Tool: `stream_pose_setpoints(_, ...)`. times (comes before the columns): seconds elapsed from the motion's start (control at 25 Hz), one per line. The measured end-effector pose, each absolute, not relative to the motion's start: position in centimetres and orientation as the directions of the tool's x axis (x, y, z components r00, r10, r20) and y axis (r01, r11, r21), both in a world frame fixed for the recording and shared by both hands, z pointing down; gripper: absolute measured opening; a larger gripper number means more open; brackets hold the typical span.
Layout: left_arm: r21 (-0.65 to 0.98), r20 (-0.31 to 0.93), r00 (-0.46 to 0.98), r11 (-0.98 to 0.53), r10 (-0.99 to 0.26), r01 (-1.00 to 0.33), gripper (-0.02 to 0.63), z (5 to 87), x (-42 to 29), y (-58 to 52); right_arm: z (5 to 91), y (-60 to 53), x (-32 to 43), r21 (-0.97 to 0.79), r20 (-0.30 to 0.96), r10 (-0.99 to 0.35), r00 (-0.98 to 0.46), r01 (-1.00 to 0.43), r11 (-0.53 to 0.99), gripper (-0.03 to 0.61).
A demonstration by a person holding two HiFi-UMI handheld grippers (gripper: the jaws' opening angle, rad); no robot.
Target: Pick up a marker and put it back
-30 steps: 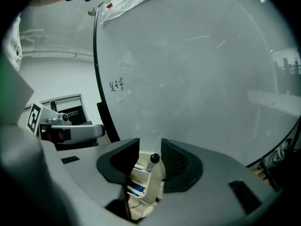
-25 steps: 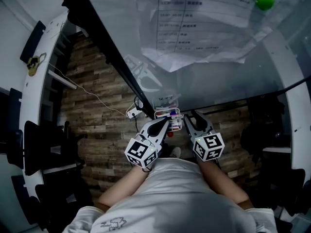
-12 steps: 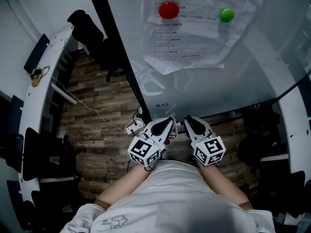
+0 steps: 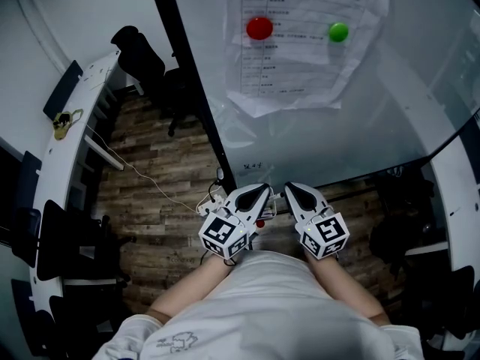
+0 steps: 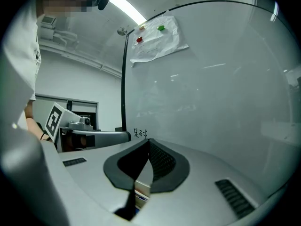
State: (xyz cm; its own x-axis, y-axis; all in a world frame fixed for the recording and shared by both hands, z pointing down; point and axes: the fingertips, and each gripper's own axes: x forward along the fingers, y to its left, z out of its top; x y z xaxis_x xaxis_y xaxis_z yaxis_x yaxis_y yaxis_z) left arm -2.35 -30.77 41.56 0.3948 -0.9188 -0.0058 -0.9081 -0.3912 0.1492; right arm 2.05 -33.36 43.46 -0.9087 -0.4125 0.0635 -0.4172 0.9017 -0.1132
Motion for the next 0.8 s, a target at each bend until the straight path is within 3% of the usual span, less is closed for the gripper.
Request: stream_pose_setpoints(0.8,0.207,0.02,0.482,-0.468,-0.876,-0.859,0.005,43.3,-5.4,-25.5,44.1,-27.7,-1.9,-0.136,0.082,-0.47,-0.879,-0.477,0.868,0.009)
